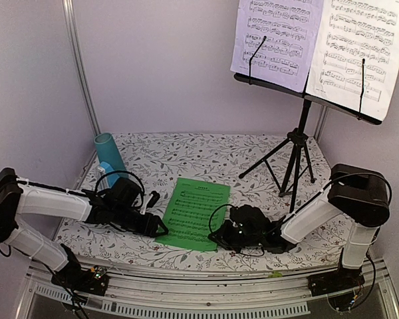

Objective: Set up the instrument practice props
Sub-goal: Pick up the sheet music from the center of the board.

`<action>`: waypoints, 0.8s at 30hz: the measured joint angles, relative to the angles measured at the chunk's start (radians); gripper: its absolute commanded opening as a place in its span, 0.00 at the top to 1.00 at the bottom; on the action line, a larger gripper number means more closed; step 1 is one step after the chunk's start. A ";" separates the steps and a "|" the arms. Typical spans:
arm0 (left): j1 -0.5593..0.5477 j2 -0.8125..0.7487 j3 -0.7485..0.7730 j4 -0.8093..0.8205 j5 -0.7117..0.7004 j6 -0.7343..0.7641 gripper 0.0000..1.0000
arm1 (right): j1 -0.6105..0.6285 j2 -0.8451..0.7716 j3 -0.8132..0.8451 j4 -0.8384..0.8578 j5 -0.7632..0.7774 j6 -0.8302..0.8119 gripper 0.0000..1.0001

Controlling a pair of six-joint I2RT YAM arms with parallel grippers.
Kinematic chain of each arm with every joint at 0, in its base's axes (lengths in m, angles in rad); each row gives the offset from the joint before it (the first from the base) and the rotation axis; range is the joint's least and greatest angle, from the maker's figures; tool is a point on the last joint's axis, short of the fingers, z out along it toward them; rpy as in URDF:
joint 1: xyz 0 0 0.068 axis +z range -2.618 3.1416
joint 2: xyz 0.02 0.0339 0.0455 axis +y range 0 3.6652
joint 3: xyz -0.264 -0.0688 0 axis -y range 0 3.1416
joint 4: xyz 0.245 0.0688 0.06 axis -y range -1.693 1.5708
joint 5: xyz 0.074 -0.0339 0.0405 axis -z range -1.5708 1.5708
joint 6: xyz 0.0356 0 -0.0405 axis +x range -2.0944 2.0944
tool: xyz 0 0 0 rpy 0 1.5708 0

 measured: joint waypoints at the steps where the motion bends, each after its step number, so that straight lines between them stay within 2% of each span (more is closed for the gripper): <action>1: 0.011 -0.001 0.013 -0.010 0.006 0.000 0.37 | -0.001 -0.004 0.017 -0.034 0.005 -0.025 1.00; 8: 0.104 -0.014 0.133 -0.025 0.070 0.000 0.31 | -0.004 -0.143 0.111 -0.335 0.051 -0.264 1.00; 14: 0.163 -0.003 0.163 0.021 0.142 -0.023 0.26 | -0.006 -0.307 0.179 -0.486 0.053 -0.489 1.00; 24: 0.179 0.024 0.093 0.291 0.285 -0.173 0.24 | -0.006 -0.370 0.472 -0.924 0.105 -0.918 1.00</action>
